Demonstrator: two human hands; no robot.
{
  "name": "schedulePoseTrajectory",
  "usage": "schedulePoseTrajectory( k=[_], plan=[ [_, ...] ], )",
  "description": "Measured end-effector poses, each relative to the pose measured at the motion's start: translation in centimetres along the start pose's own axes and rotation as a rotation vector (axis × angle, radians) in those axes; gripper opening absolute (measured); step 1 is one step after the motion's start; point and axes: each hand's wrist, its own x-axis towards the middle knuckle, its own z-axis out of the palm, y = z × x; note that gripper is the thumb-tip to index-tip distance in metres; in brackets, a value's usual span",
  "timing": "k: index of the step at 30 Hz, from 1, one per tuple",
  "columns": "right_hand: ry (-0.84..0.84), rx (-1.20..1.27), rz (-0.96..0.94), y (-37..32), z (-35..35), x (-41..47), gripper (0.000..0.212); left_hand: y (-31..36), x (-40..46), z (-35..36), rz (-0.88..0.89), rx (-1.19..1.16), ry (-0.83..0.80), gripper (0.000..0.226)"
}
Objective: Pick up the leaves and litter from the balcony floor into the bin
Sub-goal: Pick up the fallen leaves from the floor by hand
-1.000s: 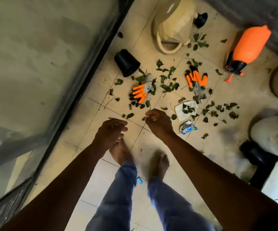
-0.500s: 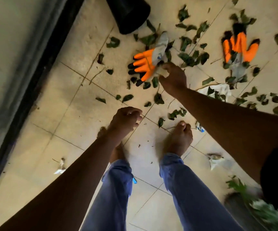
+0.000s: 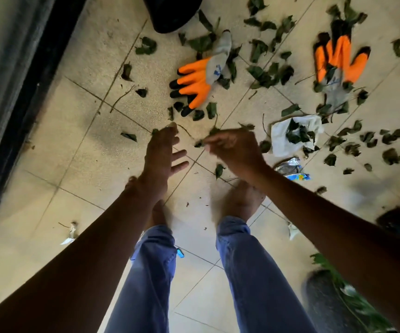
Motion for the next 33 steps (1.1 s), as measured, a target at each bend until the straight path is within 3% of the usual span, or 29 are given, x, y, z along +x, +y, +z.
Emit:
schedulePoseTrajectory(
  k=[4,10,13,15,16,19,21,28,33],
  plan=[
    [-0.233,-0.017,0.02,-0.4,1.9,-2.7,0.013,-0.8,0.7,0.2,0.068,0.042,0.031,0.025],
    [-0.441,-0.015,0.014,-0.8,3.0,-2.9,0.018,-2.4,1.5,-0.9,0.085,0.075,0.078,0.033],
    [-0.17,-0.144,-0.014,0.5,2.7,-1.3,0.029,-2.8,1.9,-2.0,-0.004,0.063,0.104,0.037],
    [0.072,-0.427,-0.07,2.2,2.6,0.5,0.035,-3.1,2.0,-3.0,-0.08,0.079,0.117,0.033],
    [0.116,-0.622,-0.056,3.0,2.7,1.5,0.049,-3.3,2.1,-3.5,-0.107,0.085,0.108,0.031],
    [0.044,-0.93,0.082,4.1,3.3,3.9,0.102,-4.1,2.4,-4.8,-0.14,0.083,0.056,0.033],
    [0.031,-0.964,0.093,4.0,4.1,5.1,0.118,-4.4,2.6,-5.4,-0.142,0.093,0.041,0.033],
    [0.04,-0.922,0.079,1.8,7.1,8.2,0.136,-5.4,2.7,-6.5,-0.131,0.104,0.018,0.031],
    [-0.008,-0.948,0.038,0.8,8.7,8.4,0.12,-6.5,2.8,-7.6,-0.14,0.072,0.016,0.031]
  ],
)
